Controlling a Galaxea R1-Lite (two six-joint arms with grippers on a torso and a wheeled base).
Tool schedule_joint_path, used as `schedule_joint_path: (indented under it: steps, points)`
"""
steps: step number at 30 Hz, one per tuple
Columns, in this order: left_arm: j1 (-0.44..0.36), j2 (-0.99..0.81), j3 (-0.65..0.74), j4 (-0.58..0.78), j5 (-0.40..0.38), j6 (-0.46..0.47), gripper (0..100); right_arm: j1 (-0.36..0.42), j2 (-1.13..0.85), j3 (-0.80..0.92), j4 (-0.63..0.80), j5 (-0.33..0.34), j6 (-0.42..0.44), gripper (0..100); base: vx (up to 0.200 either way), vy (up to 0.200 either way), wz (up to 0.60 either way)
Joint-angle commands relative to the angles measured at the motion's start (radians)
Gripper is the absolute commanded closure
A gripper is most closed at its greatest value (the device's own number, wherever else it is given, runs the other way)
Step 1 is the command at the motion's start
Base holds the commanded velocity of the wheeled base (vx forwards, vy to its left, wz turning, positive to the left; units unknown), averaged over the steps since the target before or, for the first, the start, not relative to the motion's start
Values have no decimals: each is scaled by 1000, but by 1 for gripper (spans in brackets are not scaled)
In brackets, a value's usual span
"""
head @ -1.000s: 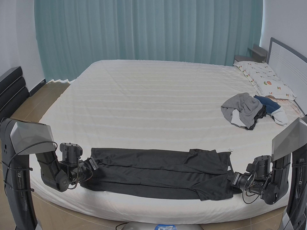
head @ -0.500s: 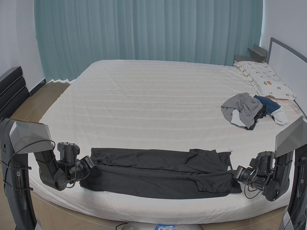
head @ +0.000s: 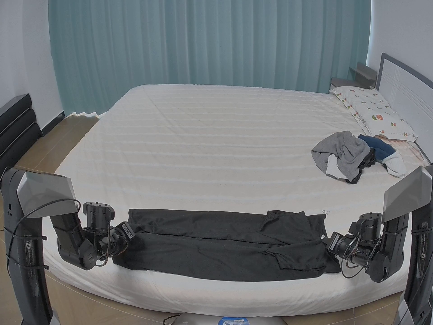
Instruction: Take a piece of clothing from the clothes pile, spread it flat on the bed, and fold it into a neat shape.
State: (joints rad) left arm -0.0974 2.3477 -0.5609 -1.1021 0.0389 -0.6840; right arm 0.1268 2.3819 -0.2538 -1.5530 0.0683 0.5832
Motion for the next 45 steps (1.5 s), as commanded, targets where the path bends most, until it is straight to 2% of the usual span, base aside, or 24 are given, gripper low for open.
schedule_joint_path:
  steps: [1,7,11,14,17,22,31,32,45]
  points:
    - [1,-2,6,-1,1,-5,0,7,14,-2,-10,2,1,0,0,0,0]
    - [19,-77,53,15,-7,4,0,-4,-40,1,-10,2,52,0,0,0,0]
    - [38,-148,78,31,-8,61,0,-22,-72,4,-10,2,66,0,0,0,0]
    - [47,-171,64,33,-16,66,0,-24,-73,4,-10,2,96,0,0,0,0]
    - [44,-159,32,30,-37,57,0,-15,-67,-1,-10,2,124,0,0,0,0]
    - [28,-67,-50,33,-53,-19,0,-9,-66,4,-10,2,129,0,0,0,0]
    - [13,-11,-53,34,-53,-11,0,-4,-64,5,-10,2,130,0,0,0,0]
    - [12,-4,-51,33,-51,-8,100,-4,-64,5,-10,2,130,0,0,0,0]
    - [27,-11,33,16,-17,101,100,7,-72,24,-10,1,130,0,0,0,0]
